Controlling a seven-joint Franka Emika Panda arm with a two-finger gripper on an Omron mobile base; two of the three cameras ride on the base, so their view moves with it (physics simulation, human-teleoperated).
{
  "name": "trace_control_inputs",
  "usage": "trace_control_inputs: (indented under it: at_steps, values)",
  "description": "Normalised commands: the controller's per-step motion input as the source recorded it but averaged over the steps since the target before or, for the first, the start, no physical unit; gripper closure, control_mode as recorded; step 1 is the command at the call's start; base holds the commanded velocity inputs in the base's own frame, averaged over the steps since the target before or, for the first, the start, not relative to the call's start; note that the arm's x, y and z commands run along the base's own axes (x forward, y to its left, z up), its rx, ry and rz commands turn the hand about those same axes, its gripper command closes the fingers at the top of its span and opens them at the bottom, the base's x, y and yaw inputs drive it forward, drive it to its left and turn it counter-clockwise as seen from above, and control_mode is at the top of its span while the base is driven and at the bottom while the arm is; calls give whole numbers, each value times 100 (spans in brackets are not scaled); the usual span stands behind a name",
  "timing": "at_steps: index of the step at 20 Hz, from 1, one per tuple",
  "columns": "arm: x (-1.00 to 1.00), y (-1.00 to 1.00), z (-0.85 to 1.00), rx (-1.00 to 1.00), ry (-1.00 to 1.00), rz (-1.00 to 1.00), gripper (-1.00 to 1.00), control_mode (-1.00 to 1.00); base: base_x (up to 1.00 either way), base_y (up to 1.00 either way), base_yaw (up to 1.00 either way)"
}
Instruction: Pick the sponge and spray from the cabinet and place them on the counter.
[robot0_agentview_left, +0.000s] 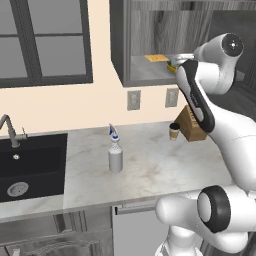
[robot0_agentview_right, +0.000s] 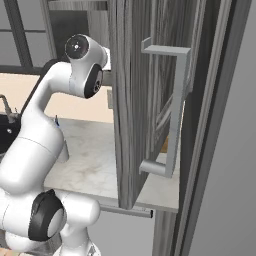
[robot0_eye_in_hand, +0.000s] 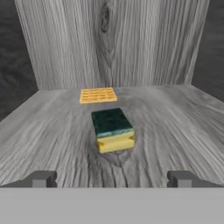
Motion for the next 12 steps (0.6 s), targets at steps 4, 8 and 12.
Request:
trace_control_inputs:
  at_steps: [4,8,12]
  values:
    - [31,-3,-4,0,1,0,-100,-100,0,0,0]
    - [16,0,0,-1,0,0,-100,-100,0,0,0]
    - [9,0,-9,0,1,0,-100,-100,0,0,0]
